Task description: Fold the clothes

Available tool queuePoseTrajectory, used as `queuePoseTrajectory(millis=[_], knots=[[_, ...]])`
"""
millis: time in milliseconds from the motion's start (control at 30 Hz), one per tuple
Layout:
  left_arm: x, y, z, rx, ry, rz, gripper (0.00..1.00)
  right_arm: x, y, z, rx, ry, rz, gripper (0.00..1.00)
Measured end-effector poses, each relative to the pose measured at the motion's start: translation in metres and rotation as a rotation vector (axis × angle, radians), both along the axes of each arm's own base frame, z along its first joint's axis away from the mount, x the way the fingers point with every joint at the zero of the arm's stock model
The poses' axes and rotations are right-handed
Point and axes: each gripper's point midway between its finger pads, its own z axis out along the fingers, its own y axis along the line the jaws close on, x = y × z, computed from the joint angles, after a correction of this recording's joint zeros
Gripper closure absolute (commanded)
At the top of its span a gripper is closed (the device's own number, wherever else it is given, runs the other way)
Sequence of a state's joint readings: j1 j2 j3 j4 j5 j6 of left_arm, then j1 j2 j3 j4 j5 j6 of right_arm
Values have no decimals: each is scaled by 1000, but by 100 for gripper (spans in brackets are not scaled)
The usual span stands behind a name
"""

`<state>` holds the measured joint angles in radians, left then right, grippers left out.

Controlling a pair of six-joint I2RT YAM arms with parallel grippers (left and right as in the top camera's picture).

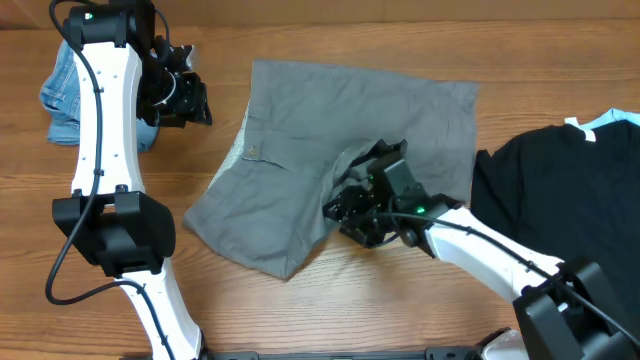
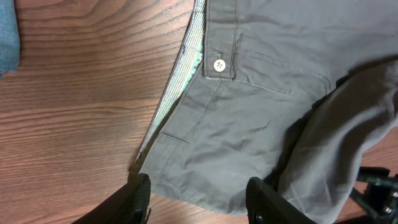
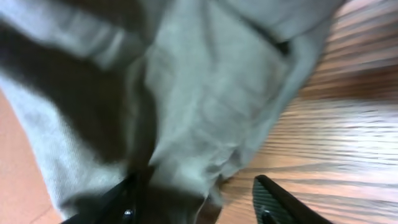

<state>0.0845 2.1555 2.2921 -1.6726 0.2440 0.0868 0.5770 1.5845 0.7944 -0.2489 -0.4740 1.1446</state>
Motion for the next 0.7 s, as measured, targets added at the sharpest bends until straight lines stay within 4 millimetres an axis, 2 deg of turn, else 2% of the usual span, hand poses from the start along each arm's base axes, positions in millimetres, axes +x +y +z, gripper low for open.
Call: queuePoseTrajectory(millis=[100, 233, 400, 500, 633, 700], knots=[[0, 0, 0, 0, 0, 0, 47, -7, 9, -6, -7, 24, -4, 47], [0, 0, 0, 0, 0, 0, 47, -12, 12, -22, -35, 71, -18, 49], [0, 0, 0, 0, 1, 0, 47, -5, 10, -27, -53, 59, -47, 61], [-1, 0, 0, 0, 3, 0, 47, 0, 6, -29, -79, 27, -59, 61], [-1, 0, 0, 0, 3, 0, 47, 11, -3, -31, -118, -39, -50, 56], [-1, 0, 0, 0, 3, 0, 47, 16, -8, -32, -137, -65, -49, 59]])
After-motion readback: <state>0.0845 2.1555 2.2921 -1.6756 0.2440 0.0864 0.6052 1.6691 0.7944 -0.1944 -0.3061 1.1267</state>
